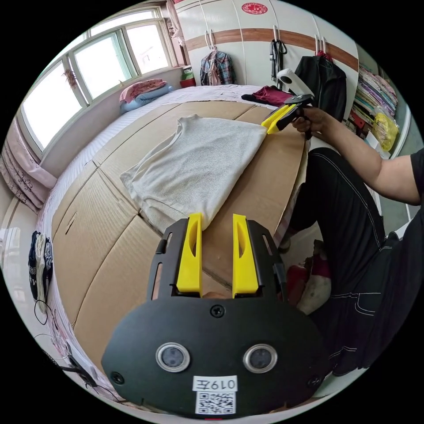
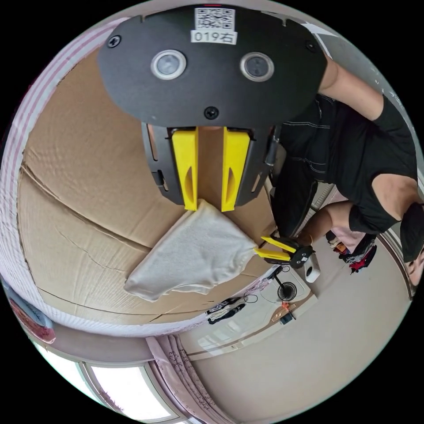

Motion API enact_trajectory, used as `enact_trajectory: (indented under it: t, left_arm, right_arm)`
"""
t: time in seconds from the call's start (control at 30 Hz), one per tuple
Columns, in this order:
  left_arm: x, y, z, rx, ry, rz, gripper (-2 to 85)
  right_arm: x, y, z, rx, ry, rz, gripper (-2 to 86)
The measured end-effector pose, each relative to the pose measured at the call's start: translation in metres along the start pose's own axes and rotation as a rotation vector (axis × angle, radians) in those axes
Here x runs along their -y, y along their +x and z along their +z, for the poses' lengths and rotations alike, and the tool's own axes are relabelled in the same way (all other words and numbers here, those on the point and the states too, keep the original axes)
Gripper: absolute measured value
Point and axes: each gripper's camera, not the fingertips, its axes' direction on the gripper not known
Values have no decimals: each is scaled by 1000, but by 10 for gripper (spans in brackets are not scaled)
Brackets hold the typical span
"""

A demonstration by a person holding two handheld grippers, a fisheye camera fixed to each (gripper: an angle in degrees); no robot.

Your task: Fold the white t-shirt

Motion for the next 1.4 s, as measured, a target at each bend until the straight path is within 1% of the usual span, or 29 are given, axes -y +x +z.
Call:
enact_trajectory:
  t: [0.07, 0.2, 0.3, 0.4, 0.43, 0.47, 0.7, 0.83, 0.9, 1.03, 1.13, 1.2, 1.27, 1.4]
  left_arm:
    - [3, 11, -1, 20, -24, 21, 89]
    - [12, 37, 18, 103, -138, 96, 83]
    - [12, 42, 21, 67, -145, 79, 74]
    - [7, 41, 24, 20, -140, 43, 60]
    - [6, 42, 24, 26, -141, 36, 54]
    - [3, 43, 26, 73, -147, 18, 42]
    - [-9, 62, 28, 66, -156, 43, 19]
    - [-20, 74, 24, 21, -150, 49, 16]
    - [-28, 85, 20, -22, -129, 53, 17]
    - [-41, 99, 20, -17, -111, 31, 26]
    - [-58, 107, 12, -11, -67, -3, 43]
    - [-70, 118, 4, -22, -44, 11, 70]
    - [-75, 132, 5, 17, -63, 47, 81]
    - [-74, 170, 16, 205, -107, 127, 79]
  right_arm:
    - [2, 1, 1, 17, -26, -18, 78]
    - [5, 9, 4, 30, -49, 11, 53]
    - [9, 19, 5, 54, -75, 62, 25]
    - [14, 26, 4, 76, -111, 89, 12]
    - [16, 29, 5, 91, -137, 109, 9]
    - [18, 31, 7, 107, -158, 118, 7]
    - [18, 29, 12, 137, -199, 118, 3]
    - [9, 26, 15, 126, -214, 113, 3]
    - [3, 26, 15, 119, -213, 114, 2]
    - [-7, 29, 15, 133, -181, 141, 3]
    - [-11, 30, 19, 118, -166, 164, 3]
    - [-15, 31, 18, 112, -139, 182, 4]
    - [-21, 35, 20, 112, -115, 208, 5]
    - [-29, 40, 27, 121, -84, 246, 5]
